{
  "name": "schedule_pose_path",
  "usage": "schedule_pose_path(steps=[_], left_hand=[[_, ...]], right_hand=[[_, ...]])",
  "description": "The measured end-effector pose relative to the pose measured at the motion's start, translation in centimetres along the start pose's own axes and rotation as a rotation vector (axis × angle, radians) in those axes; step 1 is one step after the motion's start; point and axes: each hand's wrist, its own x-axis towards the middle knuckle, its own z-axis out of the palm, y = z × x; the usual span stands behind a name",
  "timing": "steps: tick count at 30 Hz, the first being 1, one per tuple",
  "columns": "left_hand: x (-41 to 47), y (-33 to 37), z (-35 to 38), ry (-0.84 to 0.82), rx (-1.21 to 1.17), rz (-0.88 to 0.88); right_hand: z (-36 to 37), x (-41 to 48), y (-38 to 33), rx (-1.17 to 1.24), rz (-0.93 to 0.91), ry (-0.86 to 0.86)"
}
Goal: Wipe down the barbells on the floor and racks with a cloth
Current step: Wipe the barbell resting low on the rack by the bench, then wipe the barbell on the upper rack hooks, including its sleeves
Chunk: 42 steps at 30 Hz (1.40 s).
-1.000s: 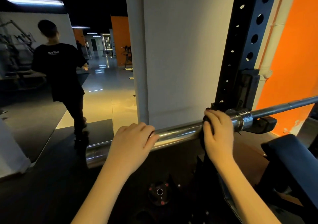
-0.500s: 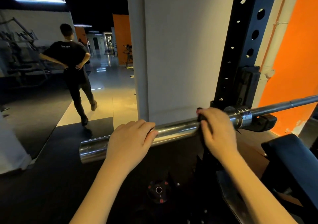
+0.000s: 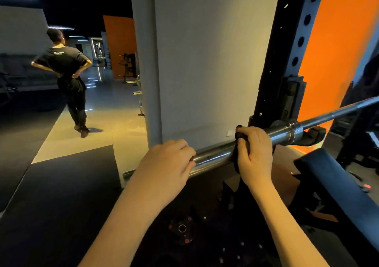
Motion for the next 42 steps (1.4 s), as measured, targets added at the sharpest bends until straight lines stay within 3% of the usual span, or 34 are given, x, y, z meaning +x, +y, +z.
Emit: schedule_pose_path(steps=[13,25,33,37,42], left_hand=[[-5.7,-11.2,-2.2,-0.215,-0.662,0.251],[-3.2,-17.9,3.4,-0.263,-0.88,0.201],[1.9,-21.1,7.0,-0.363,-0.946,0.403],[4.5,-25.6,8.3,-0.435,-0.914,0.525],[6.9,-35.5,9.6,-0.564,-0.827,0.629]], right_hand=[[3.6,-5.4,-14.6,0.035,0.175,0.02],[5.4,-7.2,-20.3,-0.062,0.237,-0.02],[6.1,-5.9,-22.7,-0.194,0.354,-0.063],[7.7,-5.9,-24.2,-0.364,0.426,0.053],[11.4,-5.3,-27.9,-0.861,0.585,0.16]])
